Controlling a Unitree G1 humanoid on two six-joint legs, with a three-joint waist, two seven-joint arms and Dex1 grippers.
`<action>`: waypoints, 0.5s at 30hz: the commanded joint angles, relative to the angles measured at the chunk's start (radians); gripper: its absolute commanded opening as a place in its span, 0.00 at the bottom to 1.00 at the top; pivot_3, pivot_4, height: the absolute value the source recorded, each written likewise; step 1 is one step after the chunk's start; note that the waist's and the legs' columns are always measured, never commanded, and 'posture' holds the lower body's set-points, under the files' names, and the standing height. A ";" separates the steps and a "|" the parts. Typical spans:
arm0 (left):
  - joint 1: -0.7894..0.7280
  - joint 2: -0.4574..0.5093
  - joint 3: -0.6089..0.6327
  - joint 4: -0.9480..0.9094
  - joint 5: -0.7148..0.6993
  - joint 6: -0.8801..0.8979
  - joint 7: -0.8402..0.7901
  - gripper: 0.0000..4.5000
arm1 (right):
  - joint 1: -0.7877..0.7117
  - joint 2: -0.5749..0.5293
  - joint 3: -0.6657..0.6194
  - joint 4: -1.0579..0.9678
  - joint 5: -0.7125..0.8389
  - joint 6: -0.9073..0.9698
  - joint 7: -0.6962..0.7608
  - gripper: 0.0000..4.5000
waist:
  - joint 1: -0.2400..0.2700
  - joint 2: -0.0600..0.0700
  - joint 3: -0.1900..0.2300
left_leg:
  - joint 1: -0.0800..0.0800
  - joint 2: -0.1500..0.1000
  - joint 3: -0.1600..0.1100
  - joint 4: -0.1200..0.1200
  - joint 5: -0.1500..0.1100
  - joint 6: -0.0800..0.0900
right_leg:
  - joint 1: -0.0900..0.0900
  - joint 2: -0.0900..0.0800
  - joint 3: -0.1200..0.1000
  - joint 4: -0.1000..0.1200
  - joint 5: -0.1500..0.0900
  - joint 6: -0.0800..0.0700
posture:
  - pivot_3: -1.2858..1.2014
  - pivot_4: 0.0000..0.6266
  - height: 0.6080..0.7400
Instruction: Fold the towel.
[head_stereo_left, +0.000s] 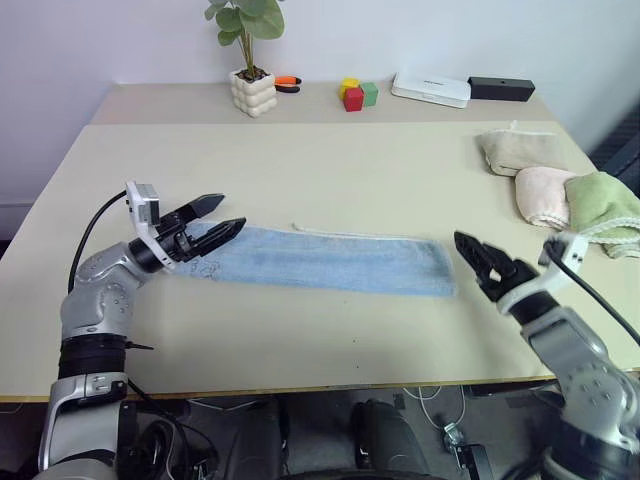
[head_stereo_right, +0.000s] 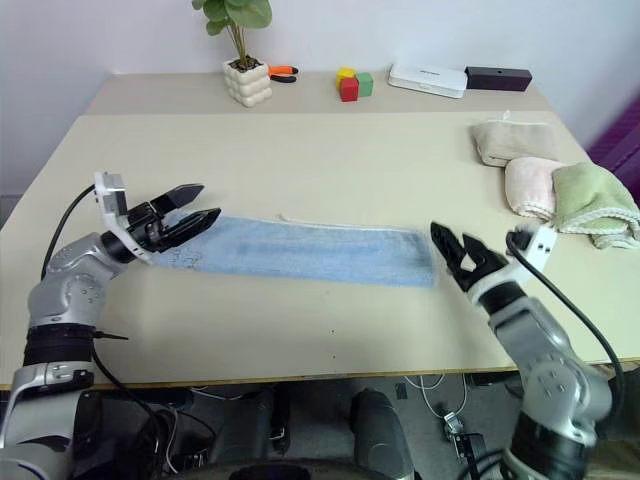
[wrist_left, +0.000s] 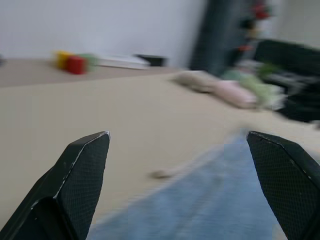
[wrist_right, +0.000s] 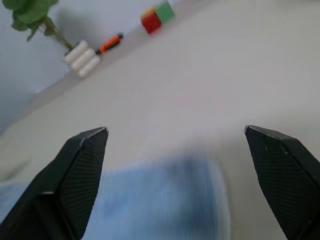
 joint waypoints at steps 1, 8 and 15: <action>0.001 0.054 -0.035 -0.048 -0.024 0.031 -0.151 0.99 | 0.075 0.001 -0.050 -0.100 0.134 0.007 -0.079 0.99 | 0.000 0.000 0.000 | 0.000 0.000 0.000 0.000 0.000 0.000 | 0.000 0.000 0.000 0.000 0.000 0.000 | 0.52 0.24 0.96; -0.089 0.061 -0.074 0.069 0.041 0.012 -0.200 0.99 | 0.231 -0.025 0.007 -0.126 0.378 0.045 -0.235 0.99 | 0.008 0.000 0.000 | 0.000 0.000 -0.003 0.000 0.000 0.000 | 0.001 0.000 0.000 -0.001 0.000 -0.001 | 0.52 0.24 0.96; -0.074 0.046 -0.053 0.037 0.020 0.028 -0.226 0.99 | 0.219 -0.012 0.097 -0.086 0.501 -0.002 -0.367 0.99 | 0.011 0.000 0.000 | -0.001 -0.001 -0.005 0.000 -0.001 0.001 | 0.002 0.001 -0.001 -0.002 0.000 -0.001 | 0.52 0.24 0.96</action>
